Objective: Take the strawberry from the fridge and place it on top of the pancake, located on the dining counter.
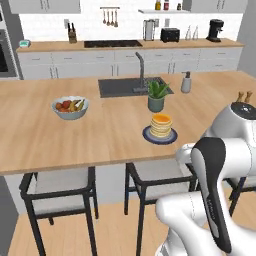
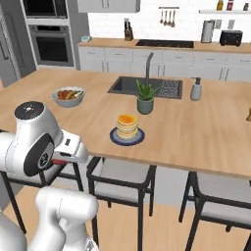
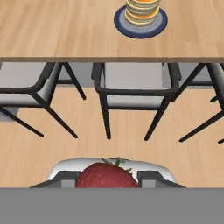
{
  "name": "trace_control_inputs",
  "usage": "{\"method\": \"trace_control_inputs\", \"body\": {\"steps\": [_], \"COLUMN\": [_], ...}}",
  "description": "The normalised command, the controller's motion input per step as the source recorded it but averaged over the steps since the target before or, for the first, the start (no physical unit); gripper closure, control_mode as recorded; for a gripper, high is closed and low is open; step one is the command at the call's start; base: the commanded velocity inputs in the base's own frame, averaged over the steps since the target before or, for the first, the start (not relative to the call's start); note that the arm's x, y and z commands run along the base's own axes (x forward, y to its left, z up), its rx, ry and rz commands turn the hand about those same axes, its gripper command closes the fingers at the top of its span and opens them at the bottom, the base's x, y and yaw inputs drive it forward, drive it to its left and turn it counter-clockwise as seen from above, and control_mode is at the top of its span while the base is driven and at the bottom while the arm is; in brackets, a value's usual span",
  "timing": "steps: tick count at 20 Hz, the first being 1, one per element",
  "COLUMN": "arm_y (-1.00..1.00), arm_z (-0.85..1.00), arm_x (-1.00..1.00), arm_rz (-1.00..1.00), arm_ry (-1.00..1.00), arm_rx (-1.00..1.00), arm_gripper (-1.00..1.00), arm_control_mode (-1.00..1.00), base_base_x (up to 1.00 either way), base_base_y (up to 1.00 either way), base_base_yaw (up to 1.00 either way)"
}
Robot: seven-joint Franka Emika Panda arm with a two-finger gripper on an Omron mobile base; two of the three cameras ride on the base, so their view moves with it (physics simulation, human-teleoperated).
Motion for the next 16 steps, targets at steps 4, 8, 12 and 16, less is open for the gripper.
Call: {"method": "trace_control_inputs", "body": {"steps": [4,8,12,16], "arm_y": [0.00,0.00,0.00,0.00], "arm_z": [0.00,0.00,0.00,0.00], "arm_x": [0.00,0.00,0.00,0.00], "arm_rz": [0.00,0.00,0.00,0.00], "arm_ry": [0.00,0.00,0.00,0.00], "arm_rx": [0.00,0.00,0.00,0.00], "arm_gripper": [1.00,1.00,1.00,1.00], "arm_control_mode": [1.00,1.00,1.00,1.00], "base_base_x": [0.02,0.24,0.50,0.48], "base_base_y": [-0.65,-0.06,0.01,0.19], "base_base_yaw": [0.21,-0.15,-0.34,-0.25]}}
